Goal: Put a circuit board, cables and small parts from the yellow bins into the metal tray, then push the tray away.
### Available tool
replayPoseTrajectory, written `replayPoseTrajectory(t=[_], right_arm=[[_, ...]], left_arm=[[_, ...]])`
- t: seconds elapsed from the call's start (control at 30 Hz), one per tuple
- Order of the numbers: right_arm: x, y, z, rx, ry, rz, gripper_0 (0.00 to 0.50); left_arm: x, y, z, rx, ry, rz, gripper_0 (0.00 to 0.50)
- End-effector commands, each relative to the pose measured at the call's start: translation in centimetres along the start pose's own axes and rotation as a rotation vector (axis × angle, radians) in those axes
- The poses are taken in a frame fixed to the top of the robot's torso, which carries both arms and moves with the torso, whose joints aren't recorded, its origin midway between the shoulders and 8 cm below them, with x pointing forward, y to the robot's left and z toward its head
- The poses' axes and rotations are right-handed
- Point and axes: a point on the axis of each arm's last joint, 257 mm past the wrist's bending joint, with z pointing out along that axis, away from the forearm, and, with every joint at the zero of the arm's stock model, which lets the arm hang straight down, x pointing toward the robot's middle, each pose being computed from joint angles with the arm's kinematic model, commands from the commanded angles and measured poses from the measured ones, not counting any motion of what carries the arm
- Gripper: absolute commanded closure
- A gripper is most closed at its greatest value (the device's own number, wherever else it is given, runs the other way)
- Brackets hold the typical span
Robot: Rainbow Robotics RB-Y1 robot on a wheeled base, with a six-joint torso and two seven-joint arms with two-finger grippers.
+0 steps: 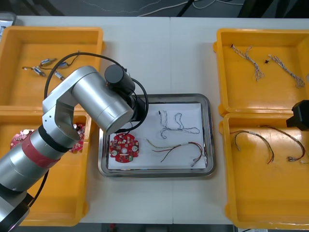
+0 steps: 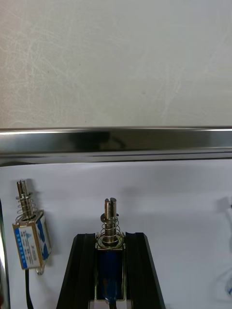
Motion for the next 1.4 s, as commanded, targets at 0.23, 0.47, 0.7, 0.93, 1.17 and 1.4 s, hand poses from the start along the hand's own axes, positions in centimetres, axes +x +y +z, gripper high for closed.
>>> replayPoseTrajectory(t=[0.23, 0.47, 0.7, 0.93, 1.17, 1.4], right_arm=[[-0.4, -1.4, -1.4, 0.037, -0.03, 0.025, 0.0], [-0.4, -1.4, -1.4, 0.037, -0.03, 0.025, 0.0], [-0.4, -1.4, -1.4, 0.037, -0.03, 0.025, 0.0], [-0.4, -1.4, -1.4, 0.037, -0.03, 0.025, 0.0], [-0.4, -1.4, -1.4, 0.037, -0.03, 0.025, 0.0], [-0.4, -1.4, -1.4, 0.037, -0.03, 0.025, 0.0]], left_arm=[[0.5, 1.4, 1.0, -0.036, -0.007, -0.04, 0.5], [0.9, 1.7, 1.2, -0.046, -0.008, -0.045, 0.315], [0.9, 1.7, 1.3, -0.047, -0.011, -0.047, 0.111], [0.7, 1.2, 1.0, -0.035, -0.019, -0.051, 0.043], [-0.5, 0.9, 0.1, -0.013, -0.02, -0.078, 0.032], [-2.3, 0.6, -3.4, 0.002, 0.02, -0.108, 0.031]])
